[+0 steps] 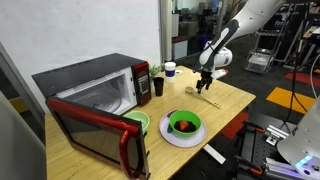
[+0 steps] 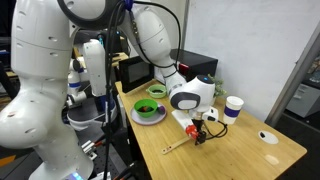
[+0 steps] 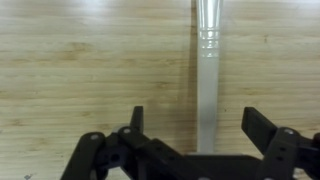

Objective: Use the wooden spoon to stir the contents in the green bowl

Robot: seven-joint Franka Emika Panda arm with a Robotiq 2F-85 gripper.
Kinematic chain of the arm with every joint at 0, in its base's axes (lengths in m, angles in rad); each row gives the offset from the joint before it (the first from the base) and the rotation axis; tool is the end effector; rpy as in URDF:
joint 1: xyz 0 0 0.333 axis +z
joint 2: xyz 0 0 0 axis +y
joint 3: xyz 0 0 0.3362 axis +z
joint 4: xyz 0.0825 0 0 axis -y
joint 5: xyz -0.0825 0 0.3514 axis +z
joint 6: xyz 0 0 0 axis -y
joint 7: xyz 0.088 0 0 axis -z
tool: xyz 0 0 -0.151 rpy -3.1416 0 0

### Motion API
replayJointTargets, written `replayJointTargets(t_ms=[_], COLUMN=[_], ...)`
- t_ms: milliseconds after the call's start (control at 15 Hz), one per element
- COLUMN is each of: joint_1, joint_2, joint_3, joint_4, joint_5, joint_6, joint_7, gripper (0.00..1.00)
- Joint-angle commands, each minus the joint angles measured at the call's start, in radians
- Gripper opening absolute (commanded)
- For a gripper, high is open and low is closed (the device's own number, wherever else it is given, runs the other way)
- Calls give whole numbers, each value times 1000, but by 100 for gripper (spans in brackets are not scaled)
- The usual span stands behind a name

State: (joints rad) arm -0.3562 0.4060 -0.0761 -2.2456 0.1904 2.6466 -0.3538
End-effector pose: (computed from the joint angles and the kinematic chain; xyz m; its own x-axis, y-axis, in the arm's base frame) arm 0.4840 -0.2257 0.1872 0.9711 -0.2382 0.0146 -0.2370 -0.9698 -0.0582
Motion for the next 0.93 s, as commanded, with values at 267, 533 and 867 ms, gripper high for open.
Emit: replayJointTargets(t_ms=[267,533,867], joint_1=[73,85,69], joint_2=[47,66,92], joint_3=[-18,-17,-16], joint_4=[20,19,15], joint_5=[-66,-71,-62], joint_6=[28,66,107], joint_7=[120,169,177], gripper=[100,100,100])
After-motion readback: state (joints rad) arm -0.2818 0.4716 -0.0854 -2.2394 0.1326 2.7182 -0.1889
